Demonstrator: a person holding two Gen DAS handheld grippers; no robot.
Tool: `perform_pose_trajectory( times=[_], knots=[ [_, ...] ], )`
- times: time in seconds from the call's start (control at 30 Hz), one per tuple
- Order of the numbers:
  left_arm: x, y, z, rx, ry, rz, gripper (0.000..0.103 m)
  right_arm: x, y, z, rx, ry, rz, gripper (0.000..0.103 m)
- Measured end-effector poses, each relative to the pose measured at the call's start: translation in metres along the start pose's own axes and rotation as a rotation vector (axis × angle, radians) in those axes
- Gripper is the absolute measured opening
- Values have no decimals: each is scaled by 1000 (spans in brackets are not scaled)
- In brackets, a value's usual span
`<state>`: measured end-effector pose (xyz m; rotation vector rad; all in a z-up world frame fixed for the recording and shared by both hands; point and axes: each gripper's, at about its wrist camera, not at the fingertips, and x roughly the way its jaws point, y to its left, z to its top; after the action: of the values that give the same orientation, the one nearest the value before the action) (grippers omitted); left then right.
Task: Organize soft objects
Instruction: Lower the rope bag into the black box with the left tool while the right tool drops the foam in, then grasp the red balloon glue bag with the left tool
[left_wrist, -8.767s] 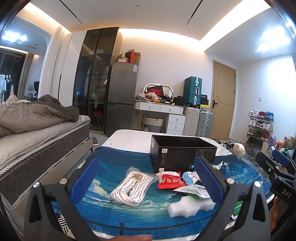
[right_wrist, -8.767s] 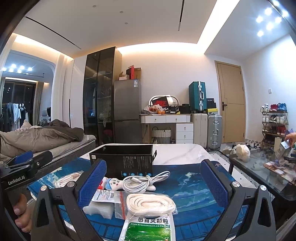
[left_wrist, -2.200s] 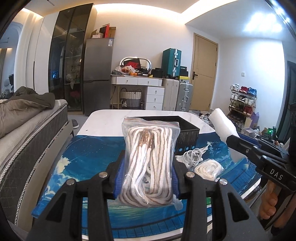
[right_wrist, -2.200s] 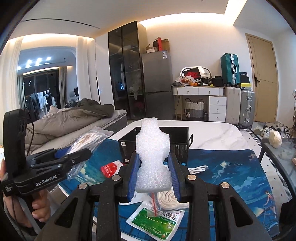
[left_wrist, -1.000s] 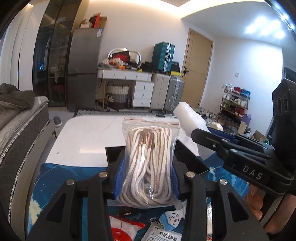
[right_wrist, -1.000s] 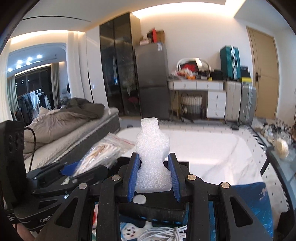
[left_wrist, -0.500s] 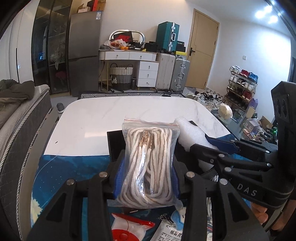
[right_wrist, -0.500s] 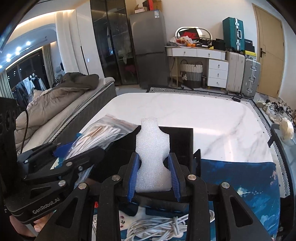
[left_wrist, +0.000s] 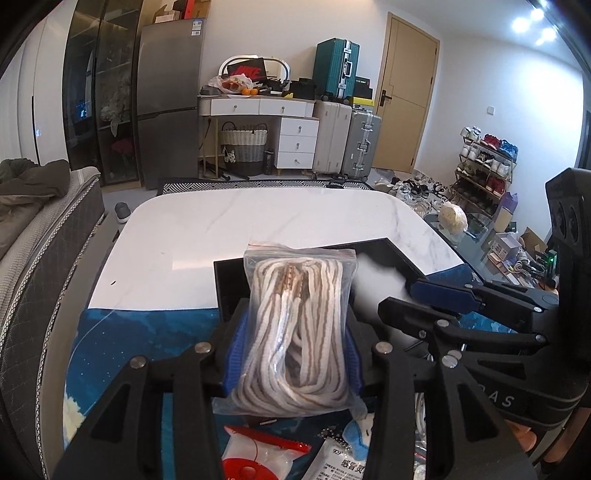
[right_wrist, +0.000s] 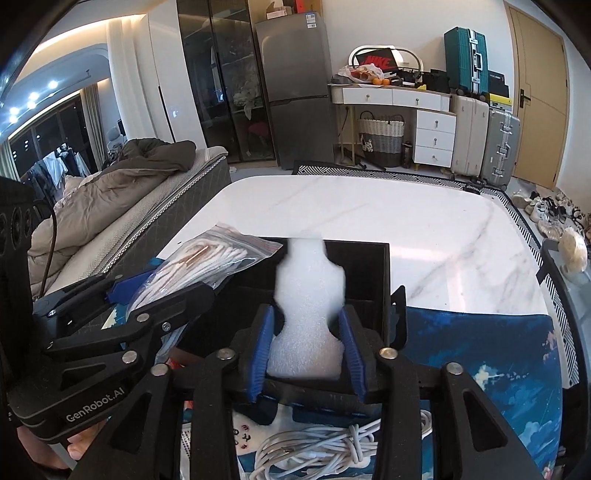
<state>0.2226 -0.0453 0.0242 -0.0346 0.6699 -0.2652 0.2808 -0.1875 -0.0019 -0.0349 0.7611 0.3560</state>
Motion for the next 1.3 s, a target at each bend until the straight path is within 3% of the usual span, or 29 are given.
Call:
perform_pose_trajectory(
  times=[0.3, 0.57, 0.7, 0.93, 1.3],
  knots=[
    [-9, 5, 4, -11, -28, -5, 59, -13, -1, 0, 16, -12, 9, 41],
    [-44, 14, 4, -26, -46, -31, 61, -48, 0, 0, 18, -43, 32, 41],
    [-65, 21, -8, -23, -32, 3, 64, -70, 2, -6, 1, -41, 37, 42],
    [-75, 20, -51, -13, 29, -3, 70, -93, -13, -47, 10, -4, 5, 42],
    [-41, 30, -95, -41, 126, 20, 70, -72, -42, -101, 43, 124, 5, 42]
  ],
)
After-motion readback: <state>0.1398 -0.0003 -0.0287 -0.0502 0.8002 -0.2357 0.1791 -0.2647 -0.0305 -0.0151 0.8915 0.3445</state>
